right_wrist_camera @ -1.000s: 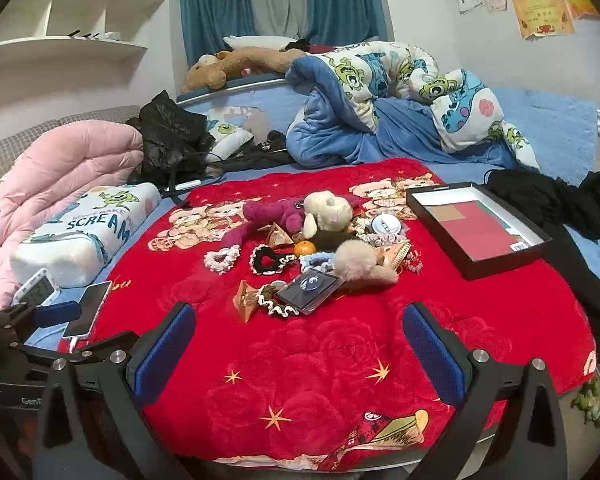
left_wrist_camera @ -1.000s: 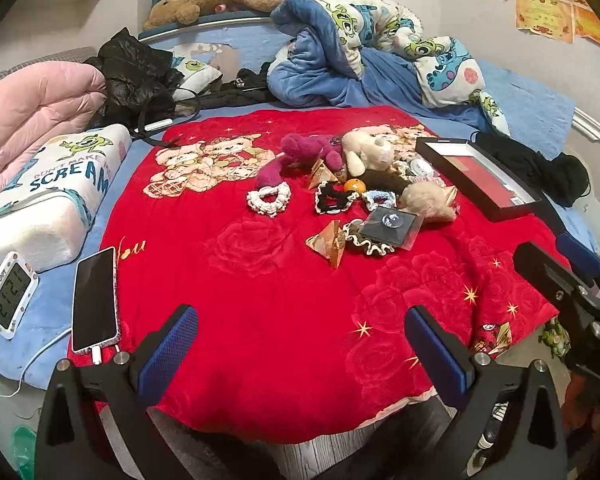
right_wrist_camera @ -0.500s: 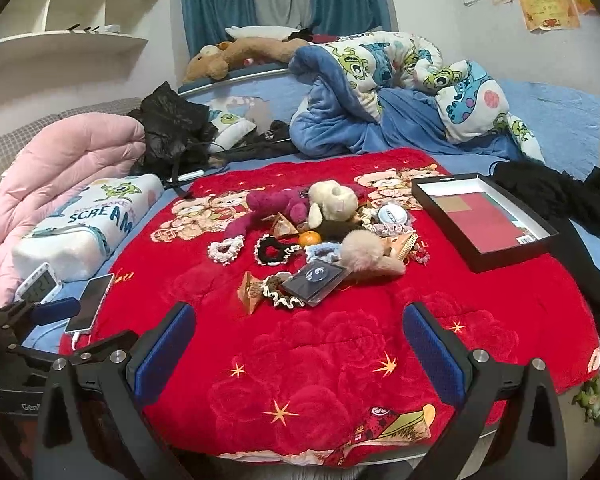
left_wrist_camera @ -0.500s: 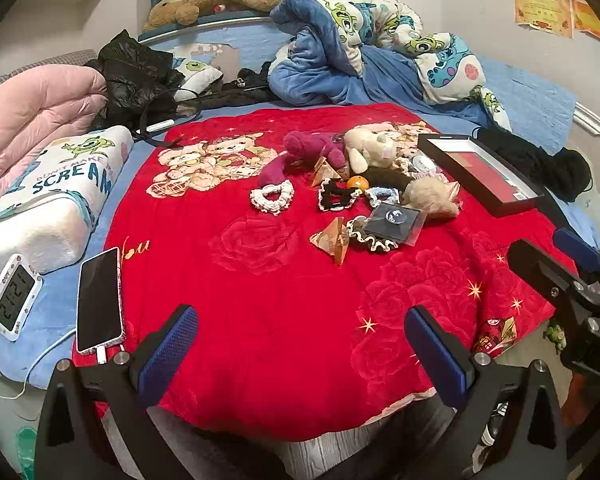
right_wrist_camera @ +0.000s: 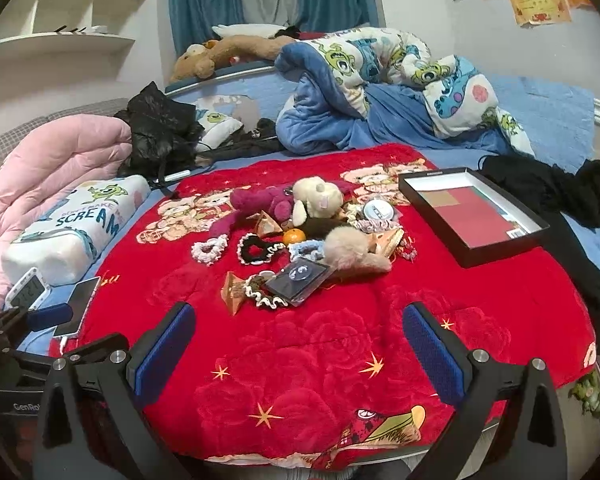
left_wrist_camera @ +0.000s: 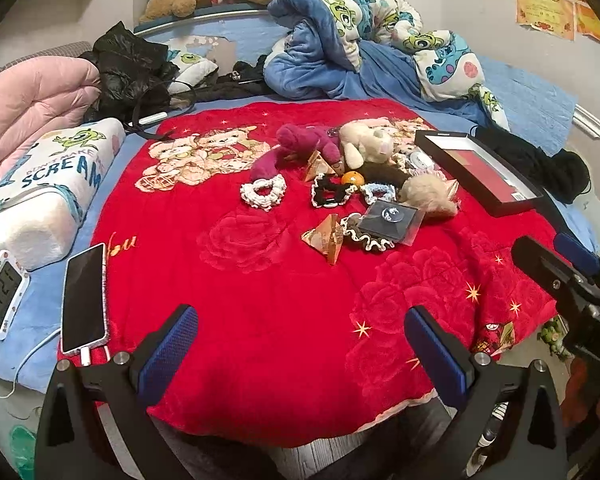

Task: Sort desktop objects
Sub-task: 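Move both tools toward the pile of items on the red blanket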

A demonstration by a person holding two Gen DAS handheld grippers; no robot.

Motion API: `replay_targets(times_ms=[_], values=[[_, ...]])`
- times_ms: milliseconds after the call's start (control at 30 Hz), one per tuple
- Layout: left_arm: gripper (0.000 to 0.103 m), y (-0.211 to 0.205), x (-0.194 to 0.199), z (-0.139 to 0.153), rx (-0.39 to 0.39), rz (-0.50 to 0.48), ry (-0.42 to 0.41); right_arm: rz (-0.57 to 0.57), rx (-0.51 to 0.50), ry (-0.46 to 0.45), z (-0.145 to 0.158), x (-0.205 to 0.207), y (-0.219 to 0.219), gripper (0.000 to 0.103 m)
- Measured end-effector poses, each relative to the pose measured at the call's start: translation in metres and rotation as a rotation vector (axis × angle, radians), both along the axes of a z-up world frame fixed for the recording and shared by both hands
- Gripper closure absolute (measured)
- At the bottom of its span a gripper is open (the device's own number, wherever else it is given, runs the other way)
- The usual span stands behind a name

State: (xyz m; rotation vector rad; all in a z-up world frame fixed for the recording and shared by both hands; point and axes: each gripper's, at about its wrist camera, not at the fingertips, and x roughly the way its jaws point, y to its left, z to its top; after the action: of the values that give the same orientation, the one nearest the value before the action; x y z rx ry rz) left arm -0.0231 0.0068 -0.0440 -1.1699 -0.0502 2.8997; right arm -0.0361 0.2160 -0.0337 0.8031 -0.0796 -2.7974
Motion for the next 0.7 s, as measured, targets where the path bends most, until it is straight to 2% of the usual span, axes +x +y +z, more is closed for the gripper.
replay_targets(times_ms=[400, 533, 700], values=[[0.0, 0.015, -0.045, -0.023, 0.002, -0.007, -0.044, 0.038, -0.054, -0.067, -0.02, -0.04, 0.014, 0.0], [0.0, 0.021, -0.063, -0.031, -0.02, -0.015, -0.054, 0.054, -0.082, -0.084, -0.026, -0.055, 0.018, 0.0], [0.0, 0.023, -0.081, -0.045, -0.015, -0.017, -0.078, 0.088, -0.076, -0.119, -0.037, -0.074, 0.013, 0.001]])
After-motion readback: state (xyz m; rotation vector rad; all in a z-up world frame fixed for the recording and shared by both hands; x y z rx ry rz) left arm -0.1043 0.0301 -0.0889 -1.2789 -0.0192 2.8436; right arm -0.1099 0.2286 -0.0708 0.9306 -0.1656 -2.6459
